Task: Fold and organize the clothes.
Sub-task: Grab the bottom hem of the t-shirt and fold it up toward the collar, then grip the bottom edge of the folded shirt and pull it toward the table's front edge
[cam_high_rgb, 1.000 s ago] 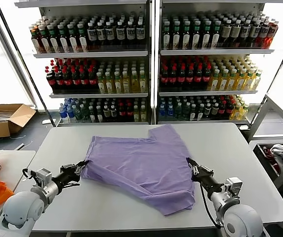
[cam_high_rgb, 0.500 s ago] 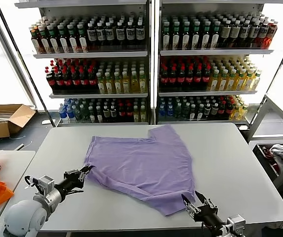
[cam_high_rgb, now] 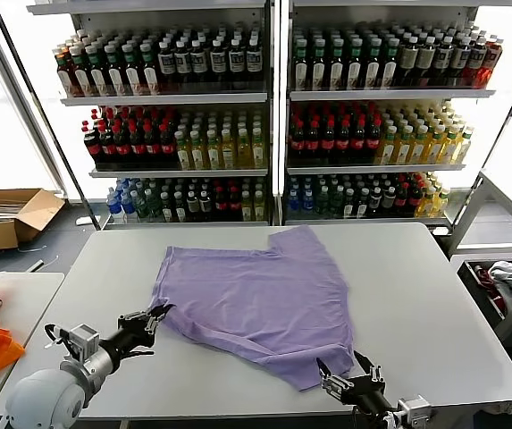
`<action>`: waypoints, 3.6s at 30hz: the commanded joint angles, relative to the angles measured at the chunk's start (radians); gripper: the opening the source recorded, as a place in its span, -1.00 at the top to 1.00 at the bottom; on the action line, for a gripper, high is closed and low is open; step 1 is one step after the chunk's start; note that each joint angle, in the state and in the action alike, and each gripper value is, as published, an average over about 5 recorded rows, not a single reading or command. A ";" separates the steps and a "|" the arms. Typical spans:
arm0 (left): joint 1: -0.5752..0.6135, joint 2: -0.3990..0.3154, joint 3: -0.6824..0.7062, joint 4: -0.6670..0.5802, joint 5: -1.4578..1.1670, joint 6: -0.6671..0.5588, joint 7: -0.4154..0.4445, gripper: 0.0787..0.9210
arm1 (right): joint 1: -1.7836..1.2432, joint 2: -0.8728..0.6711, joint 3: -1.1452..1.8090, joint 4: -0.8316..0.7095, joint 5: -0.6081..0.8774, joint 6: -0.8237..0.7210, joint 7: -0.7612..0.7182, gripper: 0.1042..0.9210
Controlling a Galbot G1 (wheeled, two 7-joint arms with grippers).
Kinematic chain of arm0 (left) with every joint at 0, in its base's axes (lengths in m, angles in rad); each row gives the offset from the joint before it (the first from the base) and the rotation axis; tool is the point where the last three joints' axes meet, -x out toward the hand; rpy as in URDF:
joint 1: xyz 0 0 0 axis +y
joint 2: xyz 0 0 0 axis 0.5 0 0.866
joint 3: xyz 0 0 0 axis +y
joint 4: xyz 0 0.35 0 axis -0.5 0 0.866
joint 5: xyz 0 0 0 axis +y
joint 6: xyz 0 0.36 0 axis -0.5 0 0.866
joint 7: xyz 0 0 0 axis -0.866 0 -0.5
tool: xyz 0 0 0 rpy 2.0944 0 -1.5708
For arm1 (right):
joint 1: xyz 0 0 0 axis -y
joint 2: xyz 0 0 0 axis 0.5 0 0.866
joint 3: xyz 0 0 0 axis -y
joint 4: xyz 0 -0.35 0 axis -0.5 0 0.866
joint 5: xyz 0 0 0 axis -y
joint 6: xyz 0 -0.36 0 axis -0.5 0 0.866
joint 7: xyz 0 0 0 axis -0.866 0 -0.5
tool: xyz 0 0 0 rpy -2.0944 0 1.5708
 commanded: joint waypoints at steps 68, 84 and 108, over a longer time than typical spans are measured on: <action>-0.217 -0.012 0.021 0.248 -0.162 0.051 -0.049 0.98 | 0.640 0.097 -0.177 -0.503 0.152 0.056 0.061 1.00; -0.169 0.007 -0.016 0.214 -0.192 0.047 -0.125 0.19 | 0.442 0.016 -0.074 -0.293 0.065 -0.001 0.012 0.18; -0.096 -0.036 0.013 0.265 -0.206 0.055 -0.124 -0.77 | 0.258 0.076 -0.108 -0.248 -0.002 -0.060 0.071 -0.39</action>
